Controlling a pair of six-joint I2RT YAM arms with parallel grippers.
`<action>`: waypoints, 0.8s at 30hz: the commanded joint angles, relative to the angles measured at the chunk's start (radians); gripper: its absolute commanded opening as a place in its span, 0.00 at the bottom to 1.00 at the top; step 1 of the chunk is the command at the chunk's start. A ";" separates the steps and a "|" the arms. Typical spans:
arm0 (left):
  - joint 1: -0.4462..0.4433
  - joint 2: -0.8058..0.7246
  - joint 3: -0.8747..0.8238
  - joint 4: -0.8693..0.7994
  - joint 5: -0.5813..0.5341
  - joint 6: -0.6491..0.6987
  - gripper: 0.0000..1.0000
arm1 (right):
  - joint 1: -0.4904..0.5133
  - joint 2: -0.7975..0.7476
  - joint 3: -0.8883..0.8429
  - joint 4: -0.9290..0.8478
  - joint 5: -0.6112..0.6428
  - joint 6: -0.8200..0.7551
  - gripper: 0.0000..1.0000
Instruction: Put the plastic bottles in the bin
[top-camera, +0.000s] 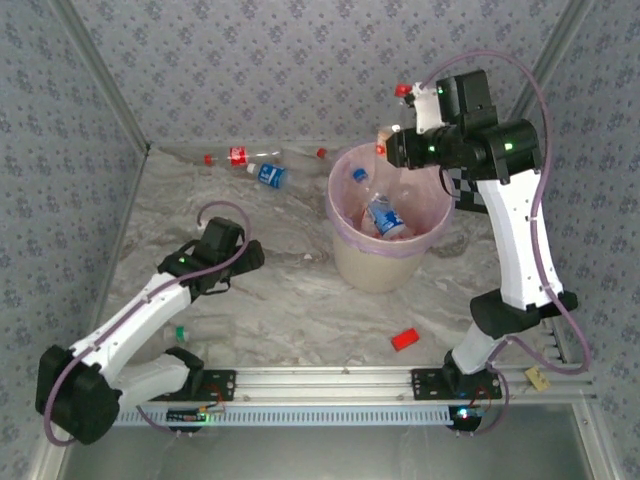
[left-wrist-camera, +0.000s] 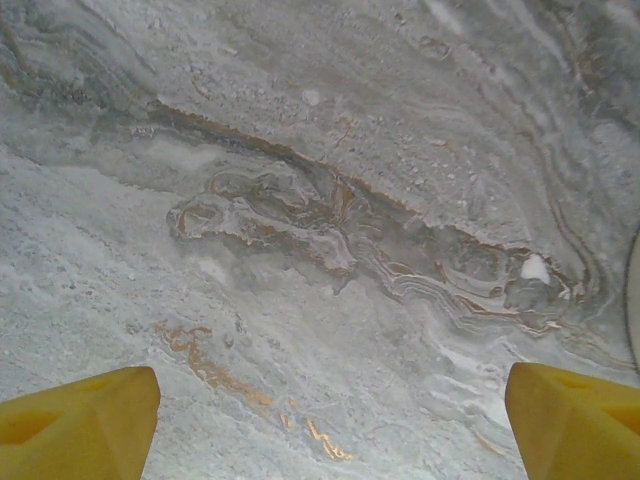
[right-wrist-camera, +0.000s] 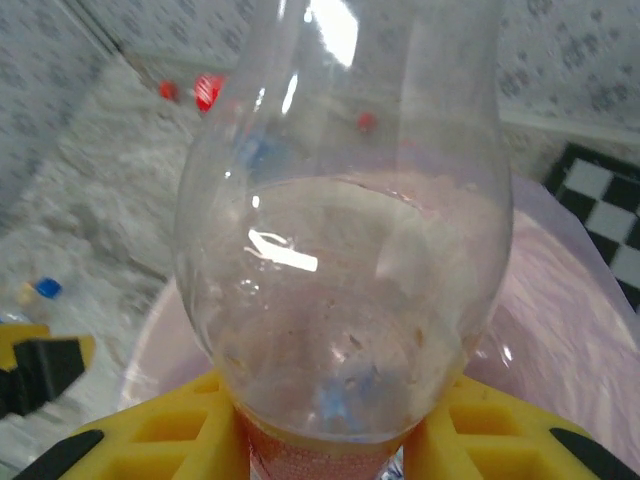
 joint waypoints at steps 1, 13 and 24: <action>0.005 0.040 0.055 0.023 0.038 0.029 0.89 | 0.017 0.050 0.035 -0.178 0.122 -0.074 0.38; 0.004 0.056 0.076 0.004 0.033 0.039 0.90 | 0.039 0.151 -0.092 -0.278 0.308 -0.149 0.37; 0.006 0.042 0.059 0.002 0.032 0.030 0.90 | 0.075 0.254 -0.146 -0.269 0.223 -0.154 0.38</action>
